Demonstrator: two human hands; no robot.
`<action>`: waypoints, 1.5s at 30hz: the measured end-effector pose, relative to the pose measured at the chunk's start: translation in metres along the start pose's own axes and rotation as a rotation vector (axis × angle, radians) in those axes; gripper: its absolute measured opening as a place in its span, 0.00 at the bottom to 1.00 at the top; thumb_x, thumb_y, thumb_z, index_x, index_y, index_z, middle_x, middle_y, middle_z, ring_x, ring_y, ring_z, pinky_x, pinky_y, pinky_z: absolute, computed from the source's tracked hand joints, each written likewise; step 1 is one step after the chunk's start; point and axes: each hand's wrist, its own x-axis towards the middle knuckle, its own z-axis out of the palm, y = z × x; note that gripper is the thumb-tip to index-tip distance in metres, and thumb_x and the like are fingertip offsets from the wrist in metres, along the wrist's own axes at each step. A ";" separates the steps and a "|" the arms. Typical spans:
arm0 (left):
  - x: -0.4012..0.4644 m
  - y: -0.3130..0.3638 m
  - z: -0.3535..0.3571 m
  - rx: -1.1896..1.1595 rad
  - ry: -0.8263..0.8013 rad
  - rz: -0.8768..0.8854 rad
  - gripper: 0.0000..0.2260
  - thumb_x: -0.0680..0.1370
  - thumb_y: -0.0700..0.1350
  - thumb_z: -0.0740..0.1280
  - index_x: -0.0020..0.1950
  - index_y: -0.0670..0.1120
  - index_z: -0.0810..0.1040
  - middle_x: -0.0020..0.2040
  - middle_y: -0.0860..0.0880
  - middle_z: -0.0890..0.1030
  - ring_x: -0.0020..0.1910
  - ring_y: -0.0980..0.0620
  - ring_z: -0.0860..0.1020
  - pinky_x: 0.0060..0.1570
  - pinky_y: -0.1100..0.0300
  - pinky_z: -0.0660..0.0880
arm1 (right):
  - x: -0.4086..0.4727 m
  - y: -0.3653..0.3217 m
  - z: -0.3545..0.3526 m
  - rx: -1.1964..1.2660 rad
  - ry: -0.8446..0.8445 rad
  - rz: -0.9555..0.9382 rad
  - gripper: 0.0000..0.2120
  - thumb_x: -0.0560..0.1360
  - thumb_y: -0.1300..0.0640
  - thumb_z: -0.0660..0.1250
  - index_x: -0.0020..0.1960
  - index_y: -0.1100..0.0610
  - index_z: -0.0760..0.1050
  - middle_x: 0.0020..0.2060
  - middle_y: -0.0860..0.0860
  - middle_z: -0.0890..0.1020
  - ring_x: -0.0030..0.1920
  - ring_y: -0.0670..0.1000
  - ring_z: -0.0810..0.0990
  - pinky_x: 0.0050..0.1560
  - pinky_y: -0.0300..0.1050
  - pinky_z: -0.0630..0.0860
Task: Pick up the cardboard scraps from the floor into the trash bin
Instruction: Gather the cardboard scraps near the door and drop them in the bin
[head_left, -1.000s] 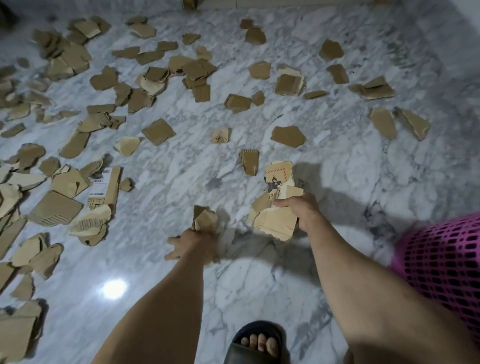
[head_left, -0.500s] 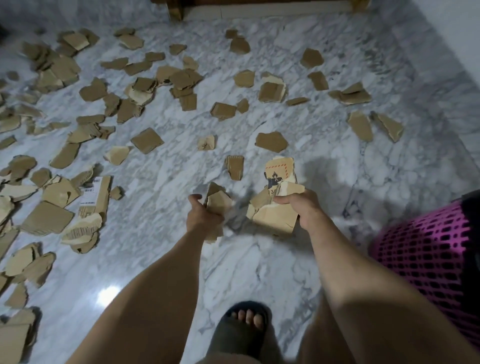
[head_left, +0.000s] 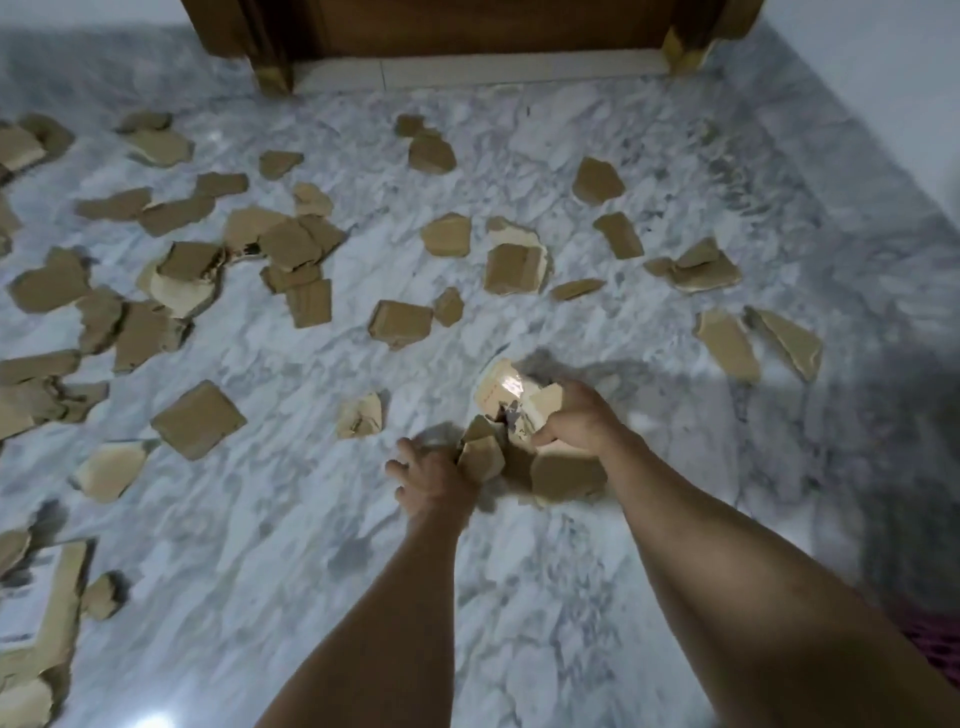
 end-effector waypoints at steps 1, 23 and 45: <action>0.005 -0.002 0.005 -0.022 0.025 0.013 0.19 0.75 0.45 0.70 0.66 0.46 0.74 0.66 0.44 0.60 0.63 0.39 0.65 0.61 0.46 0.71 | 0.010 -0.004 0.000 -0.093 -0.050 -0.013 0.47 0.63 0.60 0.82 0.77 0.53 0.63 0.71 0.55 0.73 0.68 0.57 0.73 0.66 0.51 0.73; 0.072 0.009 -0.063 -0.024 0.093 -0.023 0.15 0.75 0.42 0.69 0.61 0.43 0.75 0.58 0.40 0.79 0.59 0.38 0.77 0.54 0.49 0.76 | 0.018 0.002 0.000 0.008 0.031 0.026 0.31 0.68 0.60 0.76 0.66 0.56 0.65 0.58 0.55 0.79 0.58 0.58 0.78 0.51 0.50 0.74; 0.053 0.296 -0.049 -0.025 -0.214 0.496 0.16 0.68 0.40 0.78 0.54 0.41 0.81 0.45 0.45 0.81 0.48 0.44 0.80 0.43 0.54 0.75 | 0.073 0.134 -0.196 0.419 0.296 0.288 0.43 0.58 0.54 0.83 0.68 0.62 0.69 0.58 0.54 0.79 0.56 0.53 0.80 0.55 0.45 0.78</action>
